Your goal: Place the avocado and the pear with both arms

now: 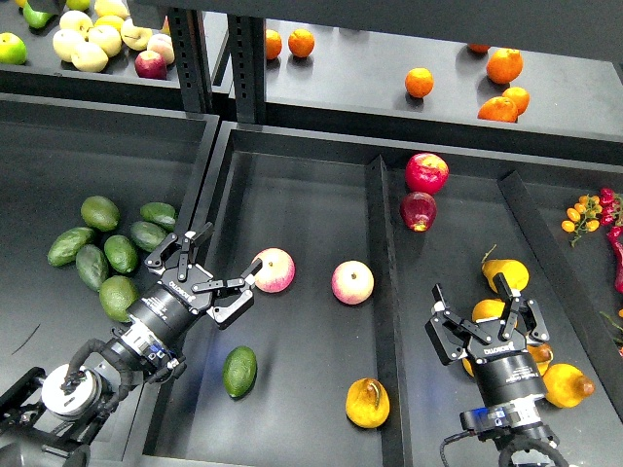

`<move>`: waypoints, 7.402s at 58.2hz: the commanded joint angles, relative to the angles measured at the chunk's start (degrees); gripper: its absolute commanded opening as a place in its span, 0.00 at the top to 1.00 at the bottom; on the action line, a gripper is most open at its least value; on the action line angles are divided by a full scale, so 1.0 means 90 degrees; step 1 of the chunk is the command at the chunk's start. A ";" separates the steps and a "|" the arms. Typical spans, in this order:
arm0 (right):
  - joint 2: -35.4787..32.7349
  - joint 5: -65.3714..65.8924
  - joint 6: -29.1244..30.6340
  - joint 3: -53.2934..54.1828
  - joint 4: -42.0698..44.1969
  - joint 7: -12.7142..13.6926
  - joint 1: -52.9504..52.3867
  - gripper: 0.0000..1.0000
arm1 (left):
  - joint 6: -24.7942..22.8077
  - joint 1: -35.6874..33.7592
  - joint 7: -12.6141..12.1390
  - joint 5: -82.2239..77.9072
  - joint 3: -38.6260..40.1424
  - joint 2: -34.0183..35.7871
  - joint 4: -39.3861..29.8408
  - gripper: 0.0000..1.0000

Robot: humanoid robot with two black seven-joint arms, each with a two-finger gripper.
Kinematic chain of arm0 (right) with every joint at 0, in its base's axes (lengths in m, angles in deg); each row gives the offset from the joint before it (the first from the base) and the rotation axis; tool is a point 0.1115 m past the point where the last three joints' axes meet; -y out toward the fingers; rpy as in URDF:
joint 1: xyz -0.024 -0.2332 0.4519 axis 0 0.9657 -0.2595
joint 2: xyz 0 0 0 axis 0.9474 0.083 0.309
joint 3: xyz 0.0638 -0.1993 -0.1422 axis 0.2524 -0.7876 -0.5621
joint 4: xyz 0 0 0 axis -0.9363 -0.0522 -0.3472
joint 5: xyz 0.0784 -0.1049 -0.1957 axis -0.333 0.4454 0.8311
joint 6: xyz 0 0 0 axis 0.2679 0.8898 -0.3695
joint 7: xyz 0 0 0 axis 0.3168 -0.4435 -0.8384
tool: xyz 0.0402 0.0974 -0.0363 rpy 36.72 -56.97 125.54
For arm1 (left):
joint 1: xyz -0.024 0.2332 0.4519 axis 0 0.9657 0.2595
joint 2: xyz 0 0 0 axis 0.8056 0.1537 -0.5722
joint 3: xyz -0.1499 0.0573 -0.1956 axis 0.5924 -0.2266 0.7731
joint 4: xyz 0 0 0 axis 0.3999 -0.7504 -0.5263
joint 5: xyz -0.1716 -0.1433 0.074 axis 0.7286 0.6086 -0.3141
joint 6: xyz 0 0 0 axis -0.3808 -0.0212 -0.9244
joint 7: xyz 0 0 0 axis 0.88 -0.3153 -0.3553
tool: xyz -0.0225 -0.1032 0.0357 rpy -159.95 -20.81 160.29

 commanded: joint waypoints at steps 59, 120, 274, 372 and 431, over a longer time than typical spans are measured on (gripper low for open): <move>0.0000 -0.0049 -0.0707 0.0088 -0.0186 -0.0049 -0.0582 0.01 | 0.0000 0.0010 -0.0010 0.0041 -0.0112 0.0000 0.0021 0.01; 0.0000 -0.0049 -0.1341 0.0136 -0.0332 -0.0049 -0.0679 0.01 | 0.0000 -0.0702 -0.0186 -0.0446 -0.1108 0.2040 -0.0536 0.01; 0.0000 -0.0097 -0.2592 0.1162 0.0156 -0.0029 -0.2828 0.01 | 0.0000 -0.7295 -0.0338 -0.3972 -1.1548 0.0391 0.2335 0.01; 0.0000 -0.0137 -0.2543 0.1142 0.0127 -0.0019 -0.2731 0.00 | 0.0000 -0.6748 -0.0338 -0.3963 -1.1265 0.0029 0.3009 0.26; 0.0000 -0.0146 -0.2445 0.1133 0.0127 -0.0010 -0.2633 0.01 | 0.0000 -0.6572 -0.0338 -0.3767 -1.0865 0.0010 0.3214 0.77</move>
